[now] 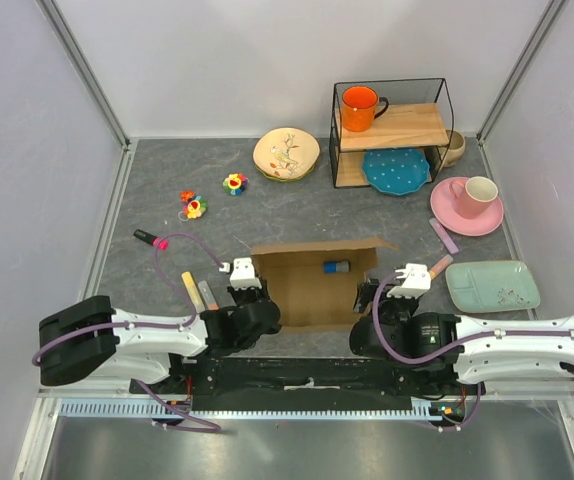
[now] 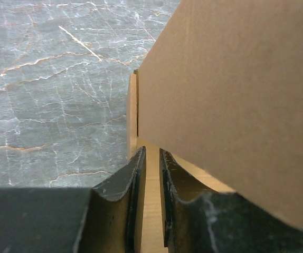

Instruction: Fold the paper box

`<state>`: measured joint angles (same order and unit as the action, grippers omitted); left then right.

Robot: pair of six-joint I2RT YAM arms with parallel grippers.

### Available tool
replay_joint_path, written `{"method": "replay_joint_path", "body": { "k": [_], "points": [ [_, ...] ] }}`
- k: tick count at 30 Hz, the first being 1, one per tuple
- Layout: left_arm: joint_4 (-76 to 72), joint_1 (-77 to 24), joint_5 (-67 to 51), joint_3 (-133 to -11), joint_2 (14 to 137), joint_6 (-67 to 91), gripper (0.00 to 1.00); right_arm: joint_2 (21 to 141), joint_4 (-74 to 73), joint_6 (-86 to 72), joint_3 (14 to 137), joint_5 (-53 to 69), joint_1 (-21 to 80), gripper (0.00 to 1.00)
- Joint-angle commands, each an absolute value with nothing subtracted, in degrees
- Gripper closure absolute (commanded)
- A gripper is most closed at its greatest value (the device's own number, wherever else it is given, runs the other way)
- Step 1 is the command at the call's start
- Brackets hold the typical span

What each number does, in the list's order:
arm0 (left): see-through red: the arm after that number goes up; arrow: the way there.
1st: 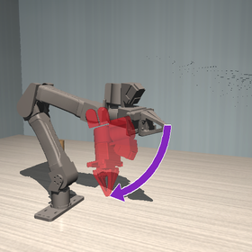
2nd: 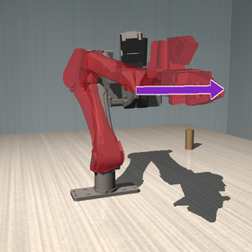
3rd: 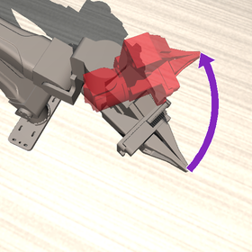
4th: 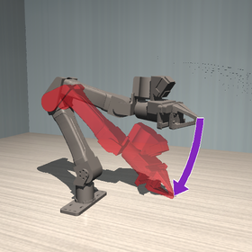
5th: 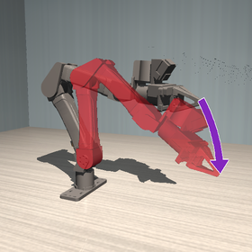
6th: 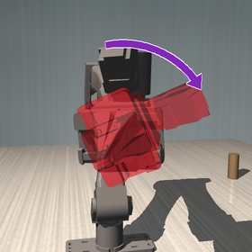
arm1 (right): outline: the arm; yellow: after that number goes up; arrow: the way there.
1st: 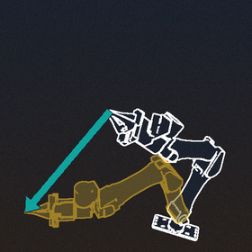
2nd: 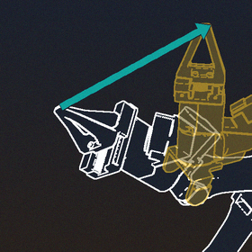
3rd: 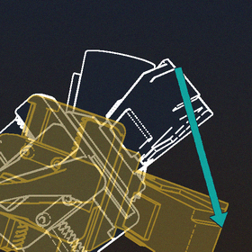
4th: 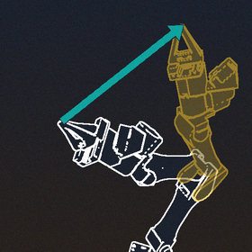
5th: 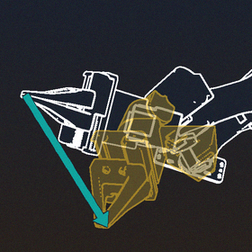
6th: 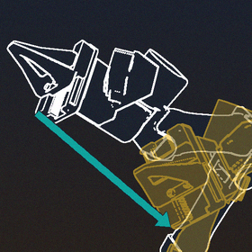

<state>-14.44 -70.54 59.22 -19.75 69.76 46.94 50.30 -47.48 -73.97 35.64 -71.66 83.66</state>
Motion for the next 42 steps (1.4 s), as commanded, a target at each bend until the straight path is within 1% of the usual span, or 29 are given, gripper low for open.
{"method": "replay_joint_path", "body": {
  "k": [1,3,4,5,7,8,10,15,25,28,33,35,42],
  "points": [
    [-6.42,-70.84,65.83,-23.02,71.36,53.51,0.76,49.57,-56.07,-79.72,39.72,-76.64,86.56,0.19],
    [-4.75,-70.84,66.53,-23.64,72.33,53.96,0.75,49.13,-52.06,-76.14,39.29,-77.52,88.23,0.15],
    [-4.31,-70.84,66.71,-24.25,72.68,54.49,0.75,48.0,-49.42,-69.41,38.94,-77.61,89.98,0.14],
    [-3.78,-70.75,67.06,-24.52,73.56,54.75,0.75,47.38,-44.61,-66.74,38.07,-77.61,90.7,0.12],
    [-1.85,-70.75,67.41,-25.74,74.53,56.33,0.74,45.28,-40.45,-59.37,37.44,-77.61,92.45,0.09],
    [-1.24,-70.75,67.67,-26.1,75.14,56.77,0.73,44.74,-37.3,-57.33,37.27,-77.61,92.9,0.06],
    [1.56,-70.75,67.85,-27.07,76.63,59.39,0.73,43.42,-35.78,-53.98,37.79,-77.96,94.3,0.02],
    [5.71,-70.75,67.5,-27.6,77.52,65.91,0.67,43.68,-36.04,-47.73,42.88,-80.24,97.29,0.02],
    [11.07,-70.75,67.5,-27.51,76.91,71.01,0.66,49.12,-32.61,-34.82,54.66,-87.71,106.86,0.02],
    [14.58,-70.84,67.24,-27.77,75.68,72.77,0.65,51.76,-32.43,-31.66,59.14,-89.64,107.93,0.02],
    [17.66,-70.84,65.92,-26.11,68.93,73.57,0.63,51.42,-32.34,-31.38,62.22,-92.81,108.02,0.02],
    [17.67,-70.84,64.7,-25.58,66.46,72.17,0.61,50.54,-32.26,-31.46,62.14,-94.22,107.84,0.02],
    [18.19,-71.01,59.95,-22.51,52.14,64.18,0.59,49.13,-32.17,-32.52,61.08,-95.27,107.67,0.02]
  ]
}}
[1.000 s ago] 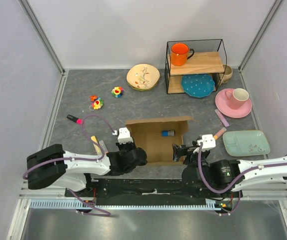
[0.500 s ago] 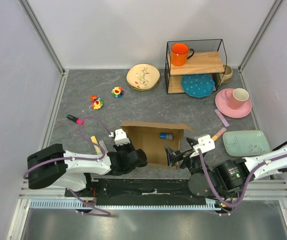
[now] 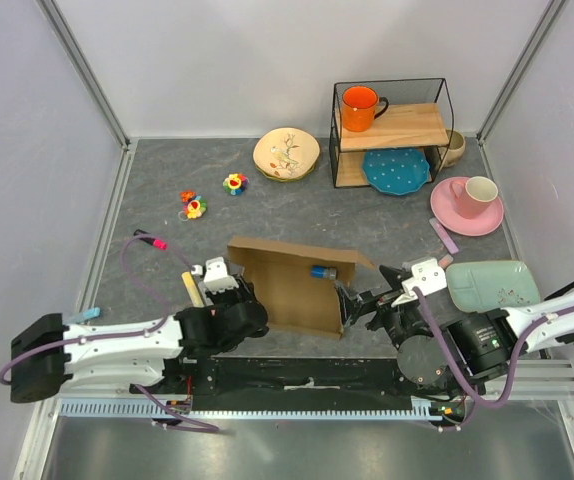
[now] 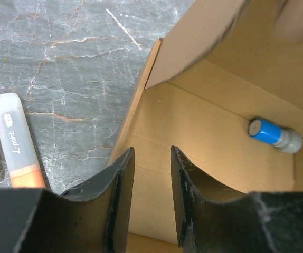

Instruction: Fold the paper box

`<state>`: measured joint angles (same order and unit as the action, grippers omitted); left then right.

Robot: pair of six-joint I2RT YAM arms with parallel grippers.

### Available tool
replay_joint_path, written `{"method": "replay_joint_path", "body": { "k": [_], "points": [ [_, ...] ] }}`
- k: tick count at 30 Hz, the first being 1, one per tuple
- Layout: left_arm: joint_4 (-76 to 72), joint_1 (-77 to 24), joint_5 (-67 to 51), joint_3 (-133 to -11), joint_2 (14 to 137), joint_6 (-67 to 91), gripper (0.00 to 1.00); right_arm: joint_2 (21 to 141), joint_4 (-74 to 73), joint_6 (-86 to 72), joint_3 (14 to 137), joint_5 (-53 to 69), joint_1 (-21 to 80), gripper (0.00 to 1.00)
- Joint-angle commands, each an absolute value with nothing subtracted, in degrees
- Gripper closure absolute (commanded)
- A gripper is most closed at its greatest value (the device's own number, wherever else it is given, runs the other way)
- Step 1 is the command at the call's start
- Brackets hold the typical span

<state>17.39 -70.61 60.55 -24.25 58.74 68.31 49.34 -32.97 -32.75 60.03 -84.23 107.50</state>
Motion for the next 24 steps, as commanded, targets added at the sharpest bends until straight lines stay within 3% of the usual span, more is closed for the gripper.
{"method": "replay_joint_path", "body": {
  "k": [1,8,16,24],
  "points": [
    [18.28,-71.02,59.51,-22.15,48.64,63.38,0.59,49.48,-32.25,-32.61,61.08,-95.1,107.49,0.02],
    [21.08,-71.19,55.03,-22.06,37.21,55.99,0.59,55.72,-32.17,-33.13,63.71,-92.11,102.93,0.02],
    [43.49,-71.19,50.01,-28.73,24.18,57.29,0.58,60.47,-31.12,-32.61,65.48,-84.65,94.75,0.02],
    [50.7,-71.19,53.61,-37.25,14.24,58.18,0.58,64.16,-24.26,-30.24,61.09,-74.54,86.68,0.02]
  ]
}}
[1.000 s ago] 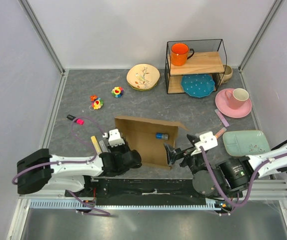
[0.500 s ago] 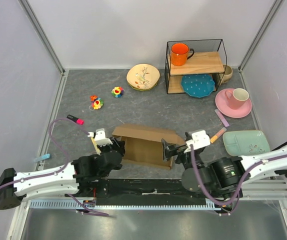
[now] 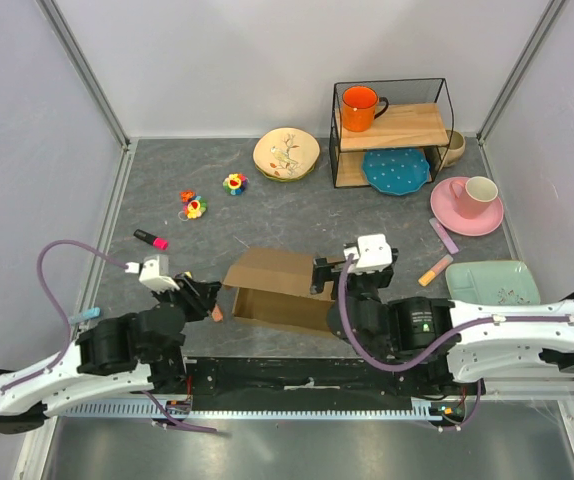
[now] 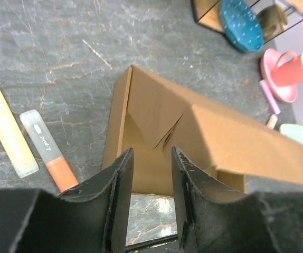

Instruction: Fold the paper box

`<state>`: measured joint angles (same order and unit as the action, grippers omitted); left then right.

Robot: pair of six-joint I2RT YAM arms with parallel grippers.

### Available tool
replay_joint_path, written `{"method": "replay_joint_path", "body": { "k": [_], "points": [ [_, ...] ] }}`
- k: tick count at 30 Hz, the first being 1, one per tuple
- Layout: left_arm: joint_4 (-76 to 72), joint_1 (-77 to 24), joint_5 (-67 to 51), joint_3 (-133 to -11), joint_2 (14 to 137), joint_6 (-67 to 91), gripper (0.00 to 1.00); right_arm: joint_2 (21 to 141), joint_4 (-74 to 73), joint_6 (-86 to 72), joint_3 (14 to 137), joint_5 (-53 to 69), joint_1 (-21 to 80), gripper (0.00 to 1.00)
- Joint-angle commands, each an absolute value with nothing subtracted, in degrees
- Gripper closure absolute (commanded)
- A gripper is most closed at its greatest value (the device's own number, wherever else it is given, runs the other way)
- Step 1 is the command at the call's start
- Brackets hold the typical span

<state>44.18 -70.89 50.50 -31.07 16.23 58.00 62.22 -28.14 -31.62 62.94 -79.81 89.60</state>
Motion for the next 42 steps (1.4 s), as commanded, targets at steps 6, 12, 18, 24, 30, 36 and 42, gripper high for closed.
{"method": "replay_joint_path", "body": {
  "k": [6,12,18,24,30,36,42],
  "points": [
    [52.32,-71.19,59.59,-46.05,17.04,55.03,0.55,68.99,-17.76,-29.53,55.47,-63.38,80.79,0.09],
    [34.57,-71.19,53.8,-41.75,27.85,45.62,0.48,73.3,-16.09,-32.86,50.63,-54.34,78.84,0.26],
    [29.11,-70.75,49.84,-38.33,37.86,48.16,0.33,72.86,-16.08,-40.77,41.94,-48.0,78.84,0.28],
    [24.96,-67.42,41.06,-32.88,40.87,49.65,0.26,72.86,-17.4,-46.3,38.32,-44.73,78.84,0.24],
    [25.22,-63.29,36.91,-30.15,41.66,51.5,0.23,62.5,-20.83,-49.13,37.96,-50.71,79.01,0.07],
    [28.99,-59.95,37.09,-32.6,44.82,50.27,0.21,59.06,-35.21,-54.65,44.46,-55.02,78.05,0.02],
    [28.13,-55.28,29.8,-33.22,53.94,50.53,0.19,56.52,-36.05,-61.08,38.43,-49.14,72.34,0.02]
  ]
}}
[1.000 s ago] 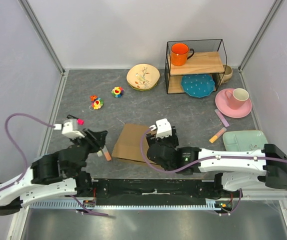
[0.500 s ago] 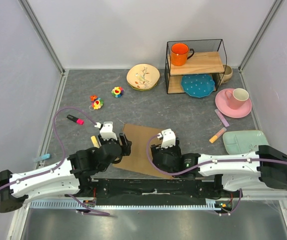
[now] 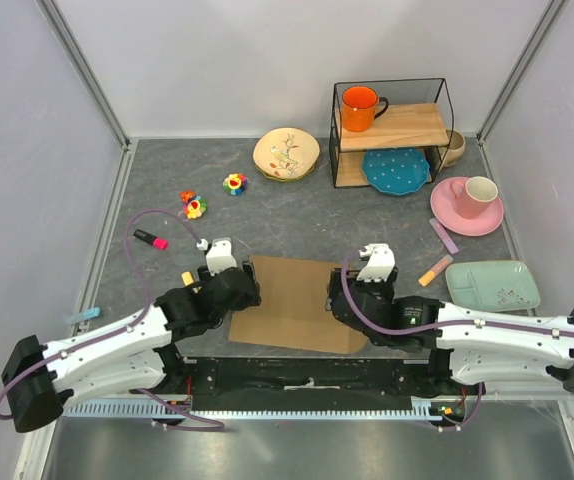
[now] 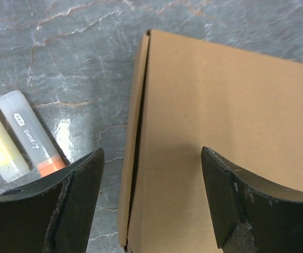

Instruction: Fold the paper box

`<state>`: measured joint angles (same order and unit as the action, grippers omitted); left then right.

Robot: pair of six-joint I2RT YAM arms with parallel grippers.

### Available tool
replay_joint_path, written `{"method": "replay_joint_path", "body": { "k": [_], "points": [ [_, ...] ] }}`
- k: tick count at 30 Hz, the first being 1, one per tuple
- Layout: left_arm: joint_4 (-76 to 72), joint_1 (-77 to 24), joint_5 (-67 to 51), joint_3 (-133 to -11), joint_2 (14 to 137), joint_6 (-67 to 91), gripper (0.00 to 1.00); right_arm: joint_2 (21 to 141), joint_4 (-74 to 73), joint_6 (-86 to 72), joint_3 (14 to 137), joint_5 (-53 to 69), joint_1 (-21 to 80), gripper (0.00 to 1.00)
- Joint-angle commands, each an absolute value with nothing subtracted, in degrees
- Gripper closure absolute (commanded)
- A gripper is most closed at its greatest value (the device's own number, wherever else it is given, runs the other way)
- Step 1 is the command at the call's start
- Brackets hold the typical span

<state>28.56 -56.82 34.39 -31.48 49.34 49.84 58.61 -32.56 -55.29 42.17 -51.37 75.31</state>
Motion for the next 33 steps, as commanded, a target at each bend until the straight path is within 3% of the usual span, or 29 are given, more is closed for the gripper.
{"method": "replay_joint_path", "body": {
  "k": [1,7,14,18,25,33],
  "points": [
    [27.95,-55.2,28.92,-33.05,54.83,50.89,0.18,54.6,-34.73,-61.34,37.1,-46.43,71.81,0.02],
    [20.32,-54.5,23.48,-29.28,55.55,50.98,0.16,47.03,-21.99,-60.47,26.38,-38.42,67.86,0.02],
    [11.72,-53.35,19.78,-26.46,59.41,51.77,0.19,51.41,-10.12,-57.93,20.57,-29.54,61.45,0.02],
    [4.58,-53.0,19.6,-26.01,64.23,52.47,0.25,55.1,-5.2,-55.29,19.69,-26.11,54.68,0.08],
    [0.44,-48.53,21.27,-34.0,76.8,50.98,0.27,62.39,1.49,-47.56,22.14,-15.66,32.65,0.13],
    [7.73,-42.19,17.49,-43.24,80.6,44.05,0.21,71.19,2.9,-44.03,28.74,-10.55,27.42,0.12]
  ]
}}
